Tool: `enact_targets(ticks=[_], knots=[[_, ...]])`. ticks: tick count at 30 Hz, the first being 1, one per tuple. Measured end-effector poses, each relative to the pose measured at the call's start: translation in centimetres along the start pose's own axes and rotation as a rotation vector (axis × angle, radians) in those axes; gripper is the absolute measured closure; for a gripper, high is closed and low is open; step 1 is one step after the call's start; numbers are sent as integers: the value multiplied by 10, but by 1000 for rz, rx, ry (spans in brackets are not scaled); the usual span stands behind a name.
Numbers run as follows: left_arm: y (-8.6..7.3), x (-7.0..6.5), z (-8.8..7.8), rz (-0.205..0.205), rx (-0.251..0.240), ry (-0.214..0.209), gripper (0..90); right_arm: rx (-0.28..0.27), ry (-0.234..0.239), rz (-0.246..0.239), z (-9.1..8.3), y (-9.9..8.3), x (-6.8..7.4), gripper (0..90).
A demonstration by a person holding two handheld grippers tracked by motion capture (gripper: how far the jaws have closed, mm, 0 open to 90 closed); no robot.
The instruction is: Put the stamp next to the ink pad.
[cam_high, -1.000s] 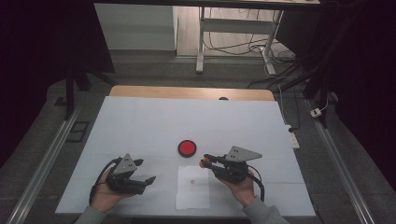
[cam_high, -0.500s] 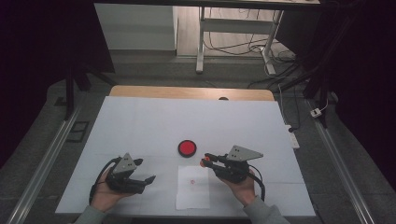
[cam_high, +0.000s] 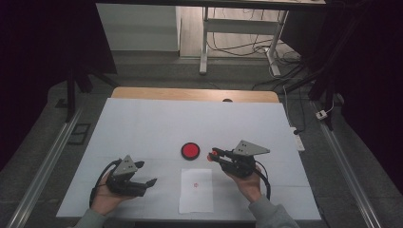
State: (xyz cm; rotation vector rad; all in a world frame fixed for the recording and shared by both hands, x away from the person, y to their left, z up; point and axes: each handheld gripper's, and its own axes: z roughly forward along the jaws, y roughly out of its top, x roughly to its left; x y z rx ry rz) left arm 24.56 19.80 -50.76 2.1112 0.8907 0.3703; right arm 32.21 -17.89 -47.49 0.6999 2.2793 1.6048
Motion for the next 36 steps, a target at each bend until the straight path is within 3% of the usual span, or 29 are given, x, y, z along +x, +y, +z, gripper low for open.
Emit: enact_targets(ticks=[12, 31, 36], knots=[[-3, 1, -4, -12, -3, 5, 211, 17, -68, 17, 11, 3, -25, 724], [-4, 3, -3, -16, 2, 7, 211, 111, -124, 77, 63, -15, -53, 723], [-4, 4, -3, -13, 6, 10, 211, 139, -125, 64, 75, -15, -54, 723]])
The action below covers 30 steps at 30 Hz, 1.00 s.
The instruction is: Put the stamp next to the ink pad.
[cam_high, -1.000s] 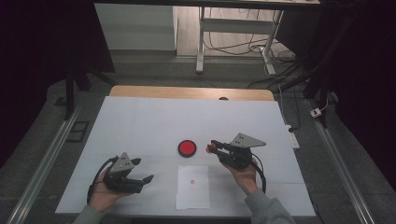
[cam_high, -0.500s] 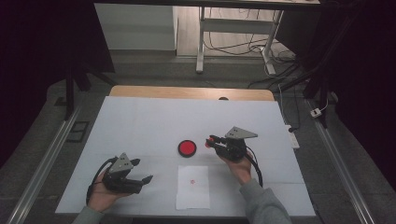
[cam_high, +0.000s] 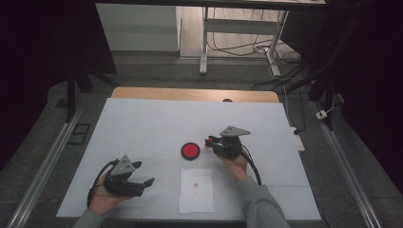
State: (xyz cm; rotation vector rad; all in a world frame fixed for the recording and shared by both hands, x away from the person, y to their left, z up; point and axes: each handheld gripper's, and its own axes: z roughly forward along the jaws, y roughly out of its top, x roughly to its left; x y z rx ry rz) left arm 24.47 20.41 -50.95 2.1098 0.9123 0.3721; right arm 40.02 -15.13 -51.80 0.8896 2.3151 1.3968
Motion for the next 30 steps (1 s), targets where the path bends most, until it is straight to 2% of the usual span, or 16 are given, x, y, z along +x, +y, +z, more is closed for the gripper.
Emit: enact_targets(ticks=[12, 21, 25, 30], knots=[[-1, 1, -1, -5, 1, 3, 212, 53, -53, -41, 17, -2, -2, 721], [-1, 1, 0, -1, 5, 0, 212, 77, -61, -52, 20, -5, -3, 712], [-1, 0, 0, -1, 5, 0, 212, 78, -63, -55, 20, -4, -2, 672], [-1, 1, 0, -3, 5, -1, 212, 60, -55, -34, 16, -2, -2, 560]])
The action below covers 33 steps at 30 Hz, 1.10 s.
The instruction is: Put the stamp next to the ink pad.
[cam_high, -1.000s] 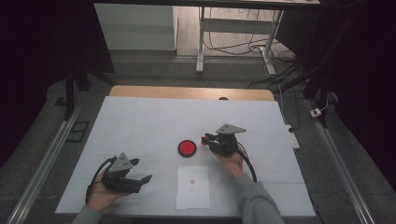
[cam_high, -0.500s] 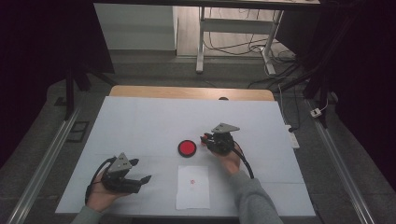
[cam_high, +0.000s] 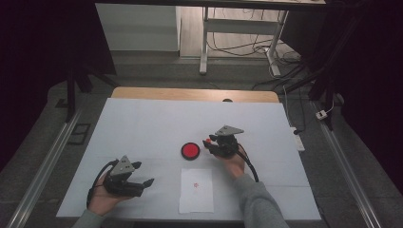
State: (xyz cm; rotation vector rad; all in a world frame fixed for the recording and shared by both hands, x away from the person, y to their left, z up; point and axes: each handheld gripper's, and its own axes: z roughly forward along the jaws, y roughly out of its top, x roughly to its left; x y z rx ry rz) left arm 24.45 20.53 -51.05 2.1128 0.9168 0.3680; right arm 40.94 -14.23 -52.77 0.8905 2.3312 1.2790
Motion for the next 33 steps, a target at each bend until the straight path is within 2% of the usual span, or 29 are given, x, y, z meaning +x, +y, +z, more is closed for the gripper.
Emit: enact_targets(ticks=[5, 12, 17, 21, 26, 29, 33], knots=[[0, 0, 0, 0, -1, 1, 212, -44, 11, 21, -11, 5, -1, 515], [-1, 3, -1, -14, -6, 7, 211, -64, 35, 23, -32, 6, -1, 494], [-2, 5, -1, -23, -6, 14, 211, -67, 53, 20, -54, 2, 0, 484], [-2, 8, 0, -33, -9, 21, 211, -59, 65, -6, -77, -8, 0, 482], [-2, 9, 1, -34, -5, 22, 212, -65, 58, -11, -111, -24, -2, 477], [-2, 9, 1, -32, -3, 21, 211, -65, 45, -3, -130, -36, -5, 475], [-2, 8, 2, -33, -3, 20, 211, -50, 15, -22, -152, -53, -6, 470]])
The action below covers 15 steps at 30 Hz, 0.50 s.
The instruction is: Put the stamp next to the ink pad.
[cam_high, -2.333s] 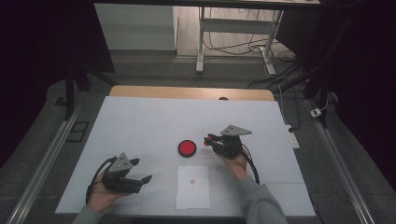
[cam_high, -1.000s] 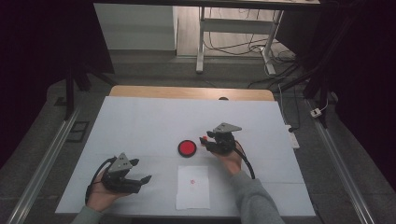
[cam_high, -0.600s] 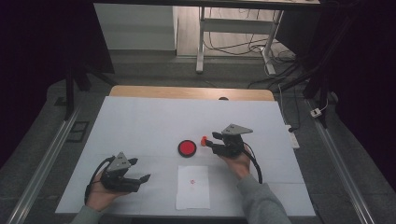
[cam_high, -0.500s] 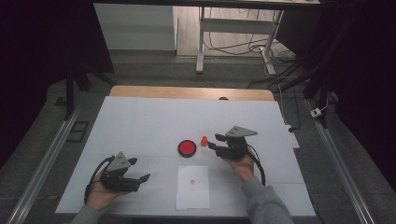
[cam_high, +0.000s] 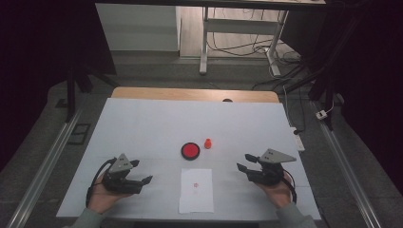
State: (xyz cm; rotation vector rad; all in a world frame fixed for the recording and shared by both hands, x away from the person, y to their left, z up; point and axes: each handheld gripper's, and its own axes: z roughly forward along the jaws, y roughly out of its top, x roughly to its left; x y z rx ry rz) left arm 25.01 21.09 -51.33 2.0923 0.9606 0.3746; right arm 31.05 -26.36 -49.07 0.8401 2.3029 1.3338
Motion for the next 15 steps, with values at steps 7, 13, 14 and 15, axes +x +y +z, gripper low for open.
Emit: enact_targets(ticks=[7, 13, 14, 15], knots=[[0, 0, 0, -2, 1, 2, 211, -7, -19, 11, -21, -16, -4, 469], [0, 0, 0, -1, -3, 0, 211, -10, -20, 6, -22, -18, -5, 468], [0, 1, 0, -3, -3, 1, 211, -14, -15, 7, -22, -18, -5, 468], [0, 1, 0, -3, -3, 0, 211, -21, -12, 10, -22, -19, -5, 468]])
